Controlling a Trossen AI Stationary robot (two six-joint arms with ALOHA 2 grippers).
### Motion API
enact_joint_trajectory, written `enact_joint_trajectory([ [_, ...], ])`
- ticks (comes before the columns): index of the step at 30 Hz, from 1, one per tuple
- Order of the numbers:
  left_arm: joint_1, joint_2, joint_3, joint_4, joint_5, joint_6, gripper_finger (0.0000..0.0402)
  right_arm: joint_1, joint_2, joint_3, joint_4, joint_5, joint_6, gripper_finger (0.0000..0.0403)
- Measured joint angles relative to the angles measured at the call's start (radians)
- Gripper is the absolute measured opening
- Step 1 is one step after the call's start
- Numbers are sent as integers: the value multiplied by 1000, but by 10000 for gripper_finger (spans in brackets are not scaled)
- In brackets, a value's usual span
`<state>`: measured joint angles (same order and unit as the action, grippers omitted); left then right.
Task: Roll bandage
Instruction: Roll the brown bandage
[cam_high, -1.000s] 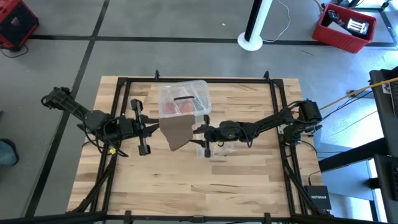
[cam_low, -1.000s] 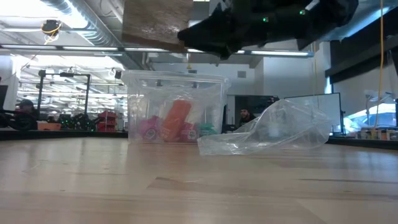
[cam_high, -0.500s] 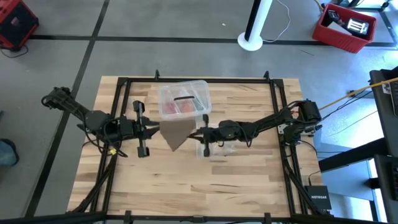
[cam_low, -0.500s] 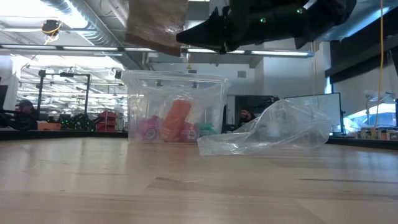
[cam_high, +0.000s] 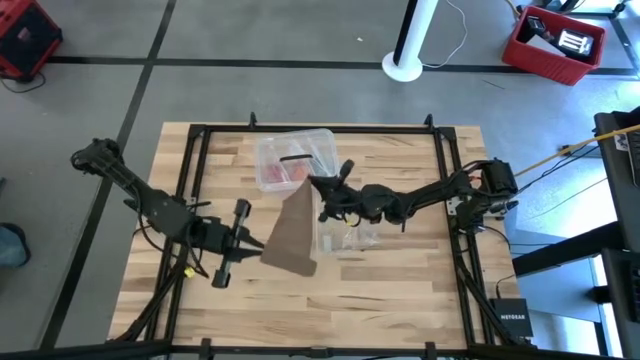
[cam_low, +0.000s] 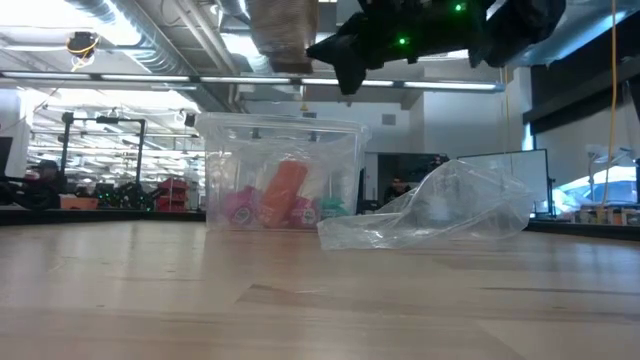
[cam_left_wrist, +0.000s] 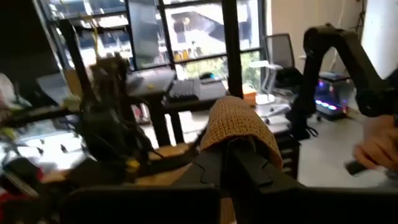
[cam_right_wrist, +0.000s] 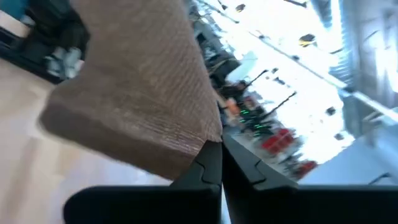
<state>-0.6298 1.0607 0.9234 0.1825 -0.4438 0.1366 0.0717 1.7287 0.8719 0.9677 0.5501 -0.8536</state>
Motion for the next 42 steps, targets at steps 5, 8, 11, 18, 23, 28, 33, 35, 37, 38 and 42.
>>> enact_joint_trajectory([
  [5, -19, 61, 0, -67, -9, -107, 0, -9, -14, 0, 99, 7, -152, 4],
  [8, -19, 101, 0, -87, -21, -158, 0, -7, -45, 0, 105, -4, -207, 4],
  [11, -18, 127, 0, -92, -64, -162, 0, -7, -66, 0, 89, -9, -202, 4],
  [18, -20, 102, 0, -85, -200, -109, 0, 8, -75, 0, -238, -64, 110, 5],
  [23, -13, 64, 0, -79, -222, -90, 0, 22, -75, 0, -474, -244, 461, 6],
  [28, 10, 45, 0, -37, -227, -46, 0, 26, -83, 0, -512, -369, 780, 54],
  [33, 23, 46, 0, -39, -228, -53, 0, 26, -187, 0, -644, -488, 805, 154],
  [35, 23, 46, 0, -29, -230, -38, 0, 27, -246, 0, -724, -493, 825, 193],
  [37, 23, 47, 0, -14, -264, -12, 0, 26, -303, 0, -794, -525, 840, 225],
  [38, 23, 47, 0, -2, -289, 3, 0, 26, -325, 0, -819, -552, 849, 239],
  [42, 37, 46, 0, 24, -350, 36, 0, 37, -364, -1, -865, -629, 908, 273],
])
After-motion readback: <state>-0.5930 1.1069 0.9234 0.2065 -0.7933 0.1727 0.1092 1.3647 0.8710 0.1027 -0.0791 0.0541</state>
